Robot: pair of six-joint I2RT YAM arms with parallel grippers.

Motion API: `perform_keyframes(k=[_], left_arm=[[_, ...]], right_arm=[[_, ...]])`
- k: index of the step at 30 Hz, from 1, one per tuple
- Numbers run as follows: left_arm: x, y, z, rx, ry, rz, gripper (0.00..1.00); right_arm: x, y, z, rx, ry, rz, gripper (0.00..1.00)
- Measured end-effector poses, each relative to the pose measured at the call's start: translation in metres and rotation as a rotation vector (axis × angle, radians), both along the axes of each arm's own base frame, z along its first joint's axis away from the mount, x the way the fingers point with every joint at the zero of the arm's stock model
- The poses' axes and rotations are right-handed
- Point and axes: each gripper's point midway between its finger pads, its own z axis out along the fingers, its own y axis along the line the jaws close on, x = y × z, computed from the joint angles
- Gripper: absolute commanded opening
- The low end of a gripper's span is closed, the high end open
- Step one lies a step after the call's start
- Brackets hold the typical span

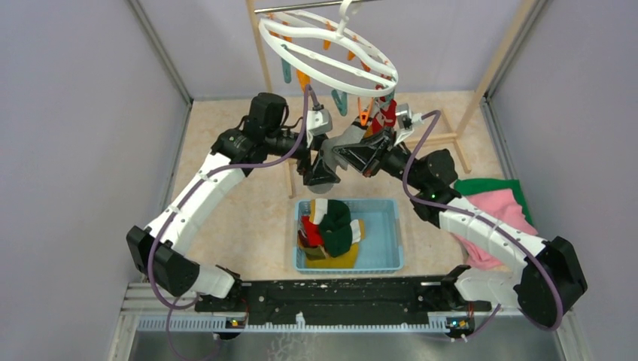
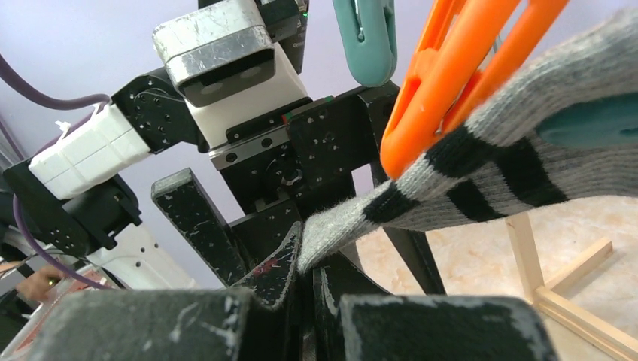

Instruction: Remove the socks clipped to the hanger

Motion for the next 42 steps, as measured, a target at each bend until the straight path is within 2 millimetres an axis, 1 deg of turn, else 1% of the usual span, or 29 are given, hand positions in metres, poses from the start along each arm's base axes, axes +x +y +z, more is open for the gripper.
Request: perform_keyframes(k=[1, 2, 3, 4, 5, 7, 8, 11, 13, 14, 16, 18, 19, 20, 22, 23, 25, 29, 32, 34, 37, 39, 42], left_arm=[[0.000, -0.001, 0.002, -0.005, -0.001, 0.001, 0.82], [0.001, -0.001, 0.003, -0.008, 0.000, 0.003, 0.75], [0.001, -0.002, 0.005, -0.012, -0.002, 0.003, 0.67], [0.002, -0.002, 0.007, -0.016, -0.002, 0.004, 0.57], [0.003, -0.003, 0.008, -0.019, -0.002, 0.006, 0.40], [0.006, -0.005, 0.007, -0.020, 0.005, 0.009, 0.07], [0.007, -0.005, 0.006, -0.020, 0.008, 0.011, 0.00], [0.011, -0.007, 0.004, -0.017, 0.020, 0.021, 0.00], [0.012, -0.007, 0.003, -0.017, 0.026, 0.025, 0.00], [0.012, -0.007, 0.003, -0.018, 0.029, 0.026, 0.00], [0.012, -0.007, 0.004, -0.020, 0.031, 0.027, 0.00], [0.011, -0.008, 0.004, -0.022, 0.037, 0.026, 0.00], [0.010, -0.008, 0.005, -0.024, 0.042, 0.024, 0.00], [0.009, -0.008, 0.005, -0.027, 0.051, 0.023, 0.00], [0.008, -0.007, 0.006, -0.034, 0.066, 0.017, 0.00], [0.007, -0.007, 0.007, -0.038, 0.076, 0.013, 0.00], [0.004, -0.007, 0.009, -0.048, 0.097, 0.003, 0.04], [-0.001, -0.007, 0.015, -0.076, 0.136, -0.020, 0.18], [-0.006, -0.008, 0.018, -0.091, 0.165, -0.041, 0.18], [-0.009, -0.009, 0.017, -0.100, 0.191, -0.067, 0.17], [-0.013, -0.008, 0.015, -0.112, 0.243, -0.112, 0.16], [-0.013, -0.006, 0.014, -0.120, 0.273, -0.128, 0.15], [-0.012, 0.000, 0.017, -0.137, 0.299, -0.134, 0.15]], right_arm=[[0.000, 0.001, 0.000, -0.001, 0.004, 0.002, 0.05], [0.001, 0.001, 0.001, -0.002, 0.005, 0.002, 0.07], [0.002, 0.002, 0.001, -0.002, 0.007, 0.000, 0.10], [0.002, 0.002, 0.001, -0.003, 0.010, -0.002, 0.13], [0.003, 0.002, 0.000, -0.005, 0.014, -0.004, 0.16], [0.004, 0.002, -0.001, -0.008, 0.020, -0.007, 0.24], [0.004, 0.002, -0.001, -0.009, 0.021, -0.009, 0.29], [0.006, 0.001, -0.005, -0.022, 0.036, -0.015, 0.40], [0.009, -0.004, -0.006, -0.029, 0.050, -0.026, 0.50], [0.011, -0.010, -0.005, -0.024, 0.055, -0.036, 0.57], [0.017, -0.029, -0.004, -0.005, 0.066, -0.074, 0.68], [0.024, -0.055, -0.006, 0.017, 0.070, -0.124, 0.73], [0.027, -0.068, -0.007, 0.028, 0.067, -0.147, 0.74], [0.029, -0.075, -0.008, 0.034, 0.066, -0.161, 0.74], [0.030, -0.082, -0.008, 0.041, 0.062, -0.155, 0.74], [0.031, -0.083, -0.007, 0.047, 0.060, -0.149, 0.73], [0.032, -0.083, -0.005, 0.060, 0.056, -0.135, 0.73], [0.044, -0.079, -0.010, 0.091, 0.087, -0.118, 0.73], [0.052, -0.076, -0.017, 0.105, 0.120, -0.113, 0.73], [0.058, -0.078, -0.020, 0.111, 0.138, -0.137, 0.74], [0.065, -0.081, -0.010, 0.126, 0.115, -0.180, 0.73], [0.068, -0.082, 0.004, 0.143, 0.079, -0.188, 0.72], [0.068, -0.079, 0.024, 0.190, 0.028, -0.162, 0.65]])
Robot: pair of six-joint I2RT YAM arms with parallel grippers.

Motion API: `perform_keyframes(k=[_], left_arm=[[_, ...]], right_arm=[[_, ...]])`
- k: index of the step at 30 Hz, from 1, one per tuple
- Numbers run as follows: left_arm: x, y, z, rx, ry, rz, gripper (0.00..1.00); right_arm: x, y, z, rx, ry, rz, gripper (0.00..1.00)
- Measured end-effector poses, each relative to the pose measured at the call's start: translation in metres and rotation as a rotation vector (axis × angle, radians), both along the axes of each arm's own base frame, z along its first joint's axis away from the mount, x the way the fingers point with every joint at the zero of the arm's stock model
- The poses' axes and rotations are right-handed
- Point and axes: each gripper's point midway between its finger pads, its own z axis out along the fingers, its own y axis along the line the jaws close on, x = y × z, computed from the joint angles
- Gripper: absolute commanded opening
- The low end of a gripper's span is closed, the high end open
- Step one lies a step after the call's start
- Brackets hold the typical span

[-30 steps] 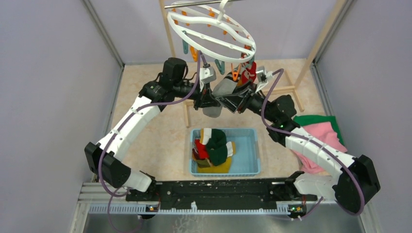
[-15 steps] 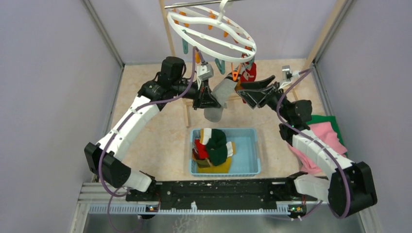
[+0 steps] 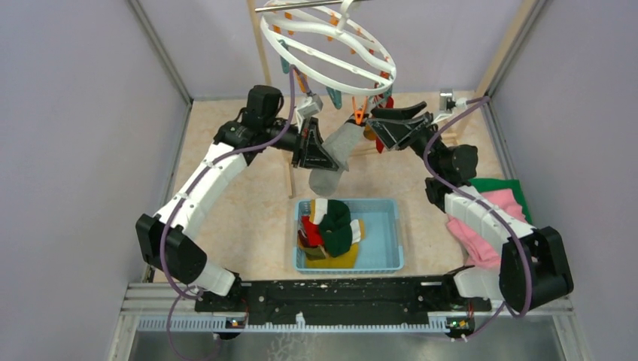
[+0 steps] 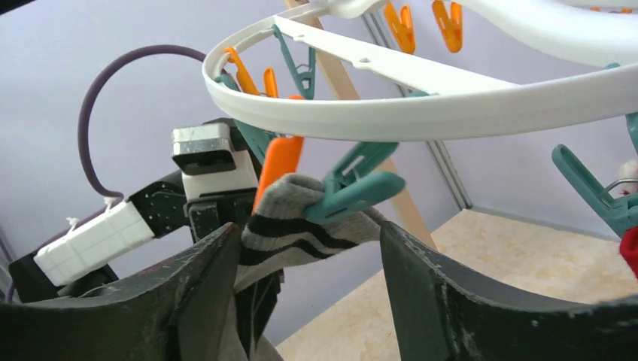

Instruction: Remove the socks clipped to the hanger

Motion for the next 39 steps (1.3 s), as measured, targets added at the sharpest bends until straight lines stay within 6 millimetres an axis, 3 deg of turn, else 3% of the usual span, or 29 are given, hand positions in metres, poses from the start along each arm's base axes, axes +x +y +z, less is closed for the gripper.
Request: perform_keyframes(k=[6, 15, 21, 25, 27, 32, 39], left_arm=[[0.008, 0.016, 0.008, -0.023, 0.045, 0.026, 0.15], [0.024, 0.051, 0.041, -0.101, 0.002, 0.139, 0.16], [0.018, 0.055, 0.037, -0.116, 0.014, 0.145, 0.20], [0.018, 0.055, 0.033, -0.116, 0.046, 0.142, 0.36], [0.017, 0.055, 0.030, -0.117, 0.050, 0.140, 0.60], [0.019, 0.056, 0.010, -0.091, 0.051, 0.170, 0.97], [0.031, 0.060, -0.007, -0.036, -0.012, 0.247, 0.99]], right_arm=[[0.006, 0.016, -0.014, 0.003, 0.030, 0.043, 0.72], [0.011, 0.013, -0.001, 0.011, -0.022, -0.008, 0.71], [0.013, 0.016, -0.001, 0.005, -0.028, -0.034, 0.70], [0.012, 0.021, 0.015, 0.011, -0.061, -0.031, 0.64], [0.011, 0.023, 0.028, 0.028, -0.089, -0.029, 0.62], [0.009, 0.034, 0.039, 0.030, -0.109, -0.012, 0.55], [0.017, 0.041, 0.031, -0.021, -0.079, -0.026, 0.54]])
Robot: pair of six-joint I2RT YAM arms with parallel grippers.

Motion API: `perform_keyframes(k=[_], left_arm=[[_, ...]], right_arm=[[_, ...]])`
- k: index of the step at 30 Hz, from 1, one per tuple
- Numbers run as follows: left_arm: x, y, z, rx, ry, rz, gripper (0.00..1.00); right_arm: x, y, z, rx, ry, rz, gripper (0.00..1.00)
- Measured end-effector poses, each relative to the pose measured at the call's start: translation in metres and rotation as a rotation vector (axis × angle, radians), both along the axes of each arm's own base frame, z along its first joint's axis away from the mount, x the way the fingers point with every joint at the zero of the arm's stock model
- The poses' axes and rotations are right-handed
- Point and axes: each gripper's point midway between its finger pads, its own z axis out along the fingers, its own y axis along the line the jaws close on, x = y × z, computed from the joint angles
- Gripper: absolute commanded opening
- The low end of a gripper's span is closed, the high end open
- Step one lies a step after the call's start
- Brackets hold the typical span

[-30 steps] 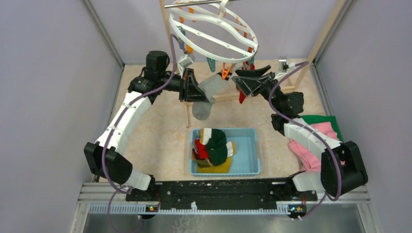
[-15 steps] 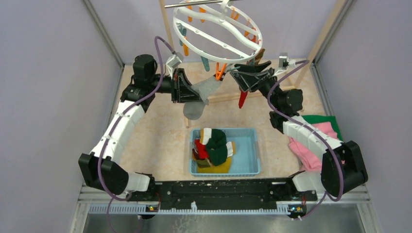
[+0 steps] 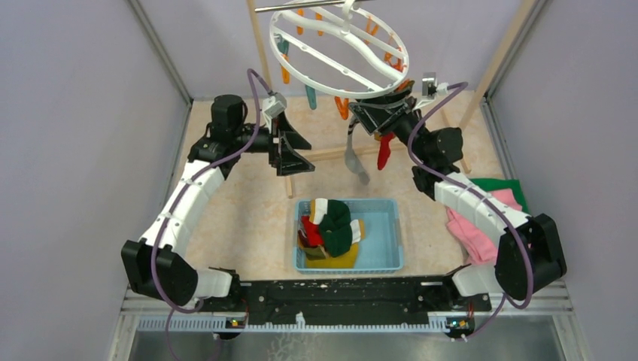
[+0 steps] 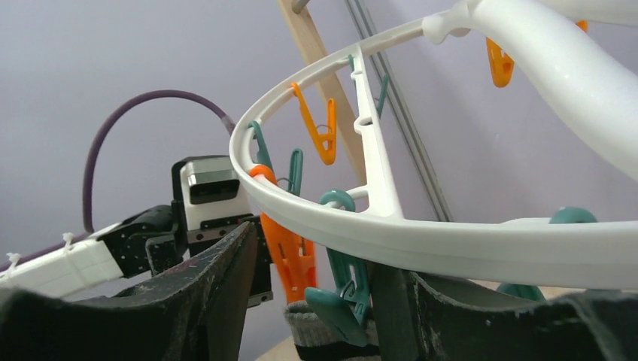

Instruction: Remove the socks clipped to the hanger

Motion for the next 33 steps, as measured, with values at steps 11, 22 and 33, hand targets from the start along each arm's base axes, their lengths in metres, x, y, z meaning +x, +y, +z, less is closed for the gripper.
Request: perform_keyframes(k=[11, 22, 33], left_arm=[[0.013, -0.006, 0.040, -0.004, -0.137, 0.044, 0.99], [0.009, -0.038, 0.026, 0.012, -0.060, -0.041, 0.99], [-0.012, -0.088, 0.021, 0.060, -0.116, -0.101, 0.99]], right_arm=[[-0.008, -0.009, -0.003, -0.077, 0.009, -0.056, 0.60], [-0.018, -0.017, -0.007, -0.144, -0.008, -0.099, 0.64], [-0.014, -0.015, -0.023, -0.190, 0.069, -0.093, 0.64]])
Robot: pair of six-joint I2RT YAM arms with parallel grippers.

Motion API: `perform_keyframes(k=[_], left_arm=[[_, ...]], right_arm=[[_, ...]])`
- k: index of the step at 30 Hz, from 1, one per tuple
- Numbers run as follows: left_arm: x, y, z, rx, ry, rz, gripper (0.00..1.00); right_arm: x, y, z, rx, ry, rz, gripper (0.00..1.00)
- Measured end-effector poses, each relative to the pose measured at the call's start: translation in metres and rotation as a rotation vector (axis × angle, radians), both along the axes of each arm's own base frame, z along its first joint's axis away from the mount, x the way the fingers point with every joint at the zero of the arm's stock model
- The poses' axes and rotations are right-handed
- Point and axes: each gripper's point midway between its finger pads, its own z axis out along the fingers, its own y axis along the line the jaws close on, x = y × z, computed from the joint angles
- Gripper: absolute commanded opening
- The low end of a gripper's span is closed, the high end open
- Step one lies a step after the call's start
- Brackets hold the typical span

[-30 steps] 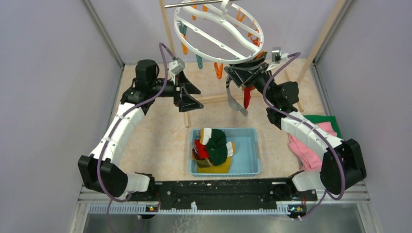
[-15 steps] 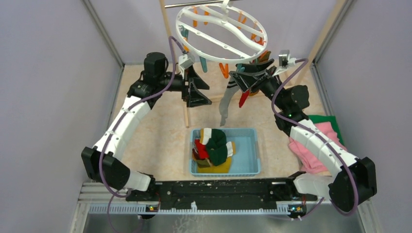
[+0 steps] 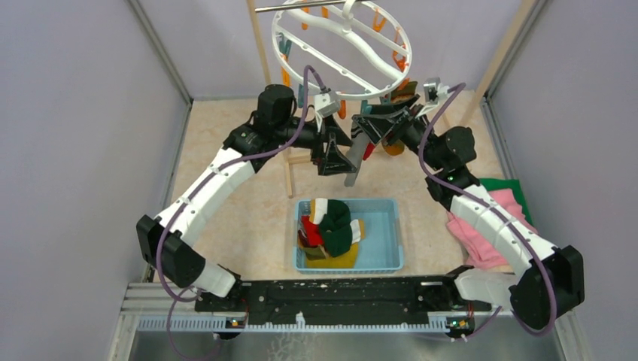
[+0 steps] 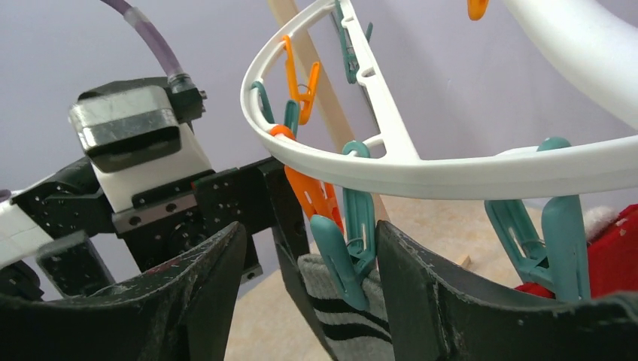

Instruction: Remove the socks clipped to the hanger

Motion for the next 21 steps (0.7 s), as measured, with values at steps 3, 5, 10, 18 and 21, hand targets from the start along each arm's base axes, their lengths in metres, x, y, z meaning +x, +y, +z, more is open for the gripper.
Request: perform_keyframes(k=[3, 5, 10, 18, 21], left_arm=[[0.011, -0.007, -0.004, 0.020, -0.028, 0.059, 0.99], [0.025, -0.008, -0.006, 0.031, -0.044, 0.112, 0.97], [0.049, -0.010, -0.016, 0.056, -0.060, 0.198, 0.90], [0.059, -0.010, -0.019, 0.064, -0.080, 0.230, 0.69], [0.059, -0.011, -0.020, 0.063, -0.091, 0.214, 0.39]], right_arm=[[-0.001, 0.001, 0.003, 0.005, 0.018, 0.009, 0.63], [-0.002, 0.002, 0.005, 0.008, 0.025, 0.018, 0.63], [-0.005, 0.004, 0.006, 0.013, 0.045, 0.042, 0.63], [-0.007, 0.006, 0.004, 0.016, 0.077, 0.066, 0.59], [-0.009, 0.007, 0.005, 0.018, 0.083, 0.077, 0.57]])
